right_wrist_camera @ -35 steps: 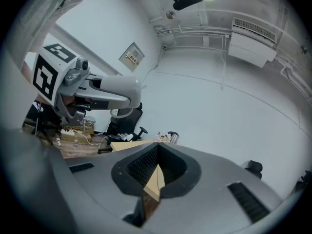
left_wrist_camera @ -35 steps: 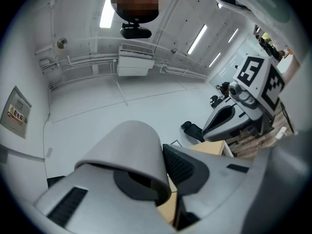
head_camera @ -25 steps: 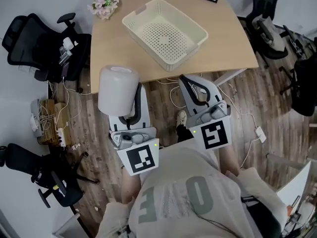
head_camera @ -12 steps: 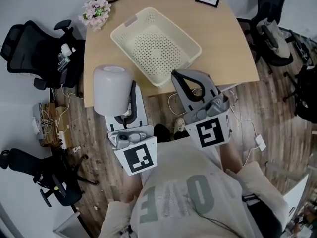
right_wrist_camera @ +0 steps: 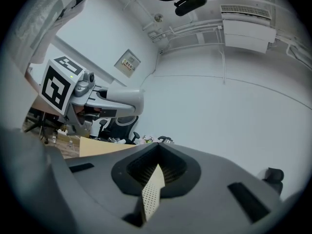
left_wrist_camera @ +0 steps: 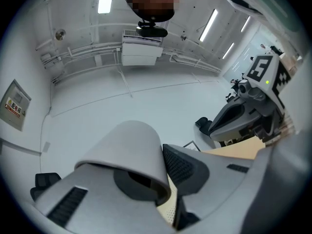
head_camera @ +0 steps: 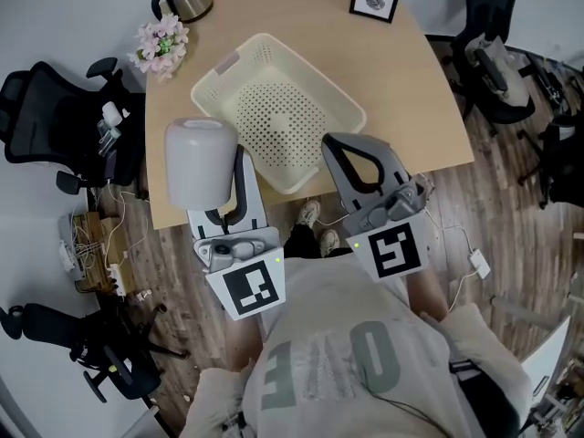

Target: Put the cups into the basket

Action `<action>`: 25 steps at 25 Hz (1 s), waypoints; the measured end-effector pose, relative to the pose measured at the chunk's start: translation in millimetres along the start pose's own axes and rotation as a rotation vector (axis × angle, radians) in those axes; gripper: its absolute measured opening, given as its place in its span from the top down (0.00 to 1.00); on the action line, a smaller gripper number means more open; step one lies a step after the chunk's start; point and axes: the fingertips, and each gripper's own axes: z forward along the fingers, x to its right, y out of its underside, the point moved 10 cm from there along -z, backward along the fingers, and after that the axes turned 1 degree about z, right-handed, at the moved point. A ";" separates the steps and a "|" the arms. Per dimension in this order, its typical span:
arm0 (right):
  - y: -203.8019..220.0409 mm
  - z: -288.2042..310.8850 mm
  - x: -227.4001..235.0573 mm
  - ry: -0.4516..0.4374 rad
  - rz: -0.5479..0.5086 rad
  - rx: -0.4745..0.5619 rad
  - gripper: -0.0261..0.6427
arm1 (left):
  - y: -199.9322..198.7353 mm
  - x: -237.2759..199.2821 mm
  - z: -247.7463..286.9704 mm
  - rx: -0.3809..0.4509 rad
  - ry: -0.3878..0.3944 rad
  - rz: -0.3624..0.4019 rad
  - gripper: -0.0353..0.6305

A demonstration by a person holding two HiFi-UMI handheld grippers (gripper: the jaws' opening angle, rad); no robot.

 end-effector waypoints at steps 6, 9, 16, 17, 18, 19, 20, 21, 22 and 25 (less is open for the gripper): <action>-2.9 30.4 20.0 0.039 0.025 0.003 0.96 | 4.6 -17.1 57.4 0.021 0.073 0.049 0.88; -4.6 47.3 31.7 0.056 0.063 0.029 0.96 | 4.6 -23.6 82.6 0.025 0.112 0.073 0.88; -6.4 73.2 44.6 0.082 0.108 0.047 0.96 | 11.9 -30.8 122.1 0.002 0.217 0.073 0.88; -5.2 74.6 45.7 0.084 0.112 0.043 0.96 | 16.9 -28.8 126.5 -0.004 0.235 0.071 0.88; -3.2 75.6 46.4 0.086 0.116 0.037 0.96 | 23.1 -25.3 129.9 -0.014 0.253 0.069 0.88; -0.6 76.4 46.8 0.088 0.120 0.029 0.96 | 29.2 -21.0 132.5 -0.030 0.269 0.073 0.88; 2.3 77.1 46.8 0.091 0.123 0.020 0.96 | 34.8 -16.7 134.6 -0.052 0.285 0.083 0.88; 5.2 77.9 46.4 0.096 0.126 0.012 0.96 | 40.1 -12.6 136.7 -0.077 0.303 0.094 0.88; 7.9 78.5 45.7 0.100 0.129 0.003 0.96 | 45.4 -9.0 138.9 -0.102 0.323 0.103 0.88; 14.5 79.7 43.8 0.110 0.146 -0.022 0.96 | 58.8 -1.8 145.1 -0.153 0.376 0.111 0.88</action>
